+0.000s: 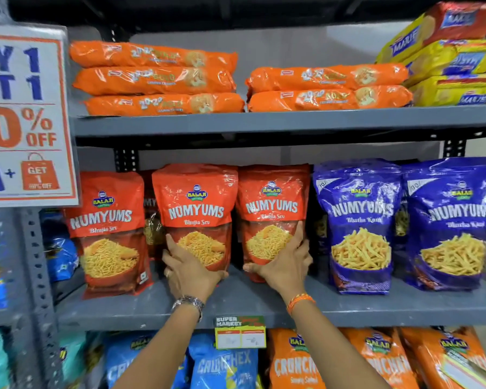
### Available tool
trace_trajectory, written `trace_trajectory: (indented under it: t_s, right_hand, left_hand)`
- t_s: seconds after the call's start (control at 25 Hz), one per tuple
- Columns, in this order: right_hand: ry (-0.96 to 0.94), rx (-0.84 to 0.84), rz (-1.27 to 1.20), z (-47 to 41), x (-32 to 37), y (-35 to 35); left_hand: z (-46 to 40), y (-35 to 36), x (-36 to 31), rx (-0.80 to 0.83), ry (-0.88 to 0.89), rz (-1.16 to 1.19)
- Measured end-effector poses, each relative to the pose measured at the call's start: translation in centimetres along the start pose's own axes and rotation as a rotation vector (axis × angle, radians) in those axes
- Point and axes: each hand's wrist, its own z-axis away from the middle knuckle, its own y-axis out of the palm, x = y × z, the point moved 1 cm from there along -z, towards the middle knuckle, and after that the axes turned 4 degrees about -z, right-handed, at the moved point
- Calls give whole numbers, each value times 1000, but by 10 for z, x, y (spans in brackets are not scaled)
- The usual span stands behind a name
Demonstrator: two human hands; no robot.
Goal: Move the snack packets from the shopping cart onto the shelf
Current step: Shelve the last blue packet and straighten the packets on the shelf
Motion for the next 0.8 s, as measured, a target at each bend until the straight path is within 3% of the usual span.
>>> trace_trajectory:
  t_s: [0.52,0.8]
  right_hand:
    - [-85,-69,12,24,-10,-1]
    - [-75,-56,5,36,-1,-9]
  left_hand:
    - [-3,-10,36,-78,77,38]
    - [5,-15,34,-42,92,93]
